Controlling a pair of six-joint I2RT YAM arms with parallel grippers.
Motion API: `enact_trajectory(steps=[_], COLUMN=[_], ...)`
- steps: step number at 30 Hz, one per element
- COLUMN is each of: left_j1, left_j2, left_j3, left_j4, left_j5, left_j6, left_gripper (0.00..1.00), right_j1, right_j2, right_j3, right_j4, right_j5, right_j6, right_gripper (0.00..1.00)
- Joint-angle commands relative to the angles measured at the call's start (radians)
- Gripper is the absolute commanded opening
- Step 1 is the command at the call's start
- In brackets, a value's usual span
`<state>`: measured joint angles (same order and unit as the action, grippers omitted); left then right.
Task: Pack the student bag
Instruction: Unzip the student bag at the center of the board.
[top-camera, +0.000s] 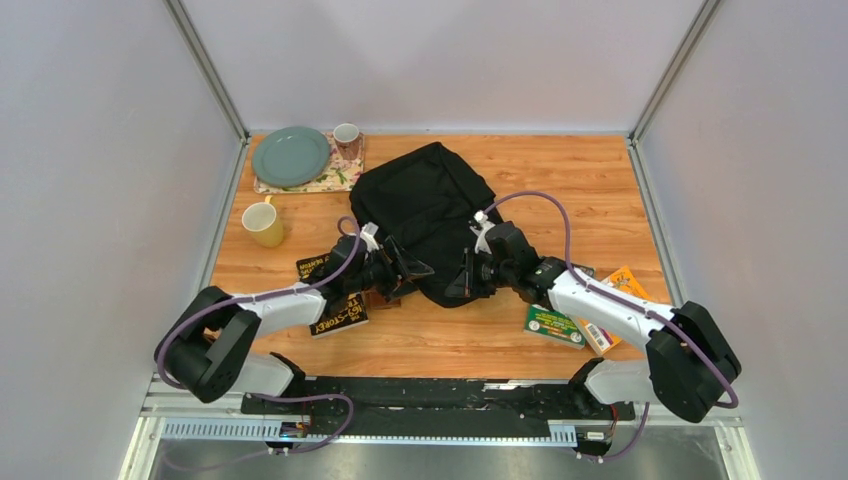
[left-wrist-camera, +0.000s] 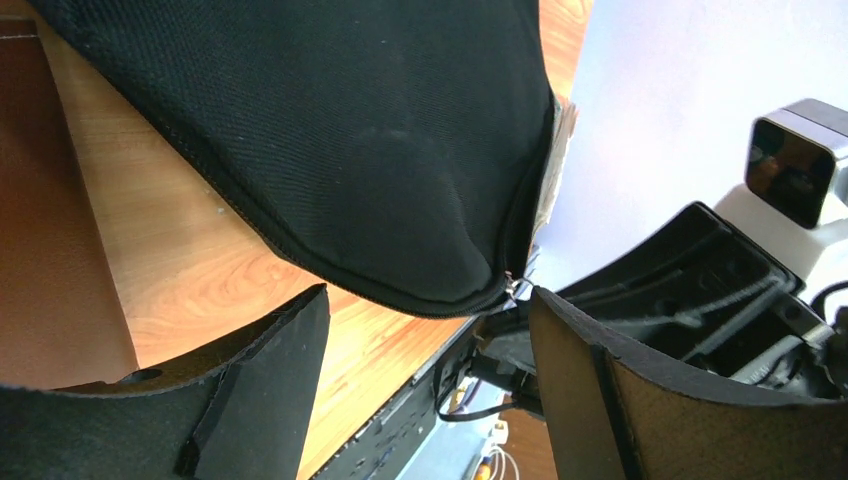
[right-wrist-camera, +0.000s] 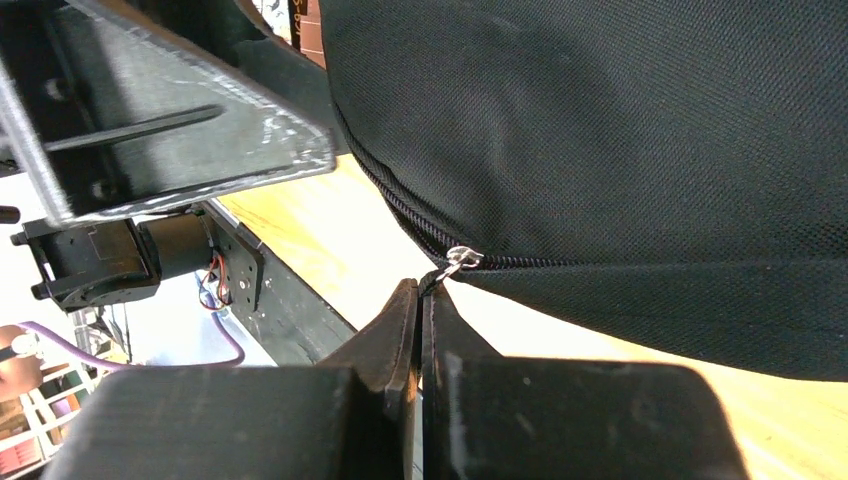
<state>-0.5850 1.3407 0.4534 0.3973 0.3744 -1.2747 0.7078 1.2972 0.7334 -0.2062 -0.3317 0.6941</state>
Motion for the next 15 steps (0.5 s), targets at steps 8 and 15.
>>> enact_trajectory(steps=[8, 15], left_j1=[-0.001, 0.122], left_j2=[0.118, 0.107], left_j3=[0.064, 0.073], left_j4=[0.015, -0.07], left_j5=[0.011, 0.127], left_j6=[0.115, 0.325], left_gripper=[0.18, 0.0], right_j1=[0.015, -0.044], right_j2=[-0.004, 0.001], right_j3=[0.058, 0.08], right_j4=[-0.099, -0.18], right_j5=[0.0, 0.057], right_j6=[-0.106, -0.14], right_gripper=[0.0, 0.0])
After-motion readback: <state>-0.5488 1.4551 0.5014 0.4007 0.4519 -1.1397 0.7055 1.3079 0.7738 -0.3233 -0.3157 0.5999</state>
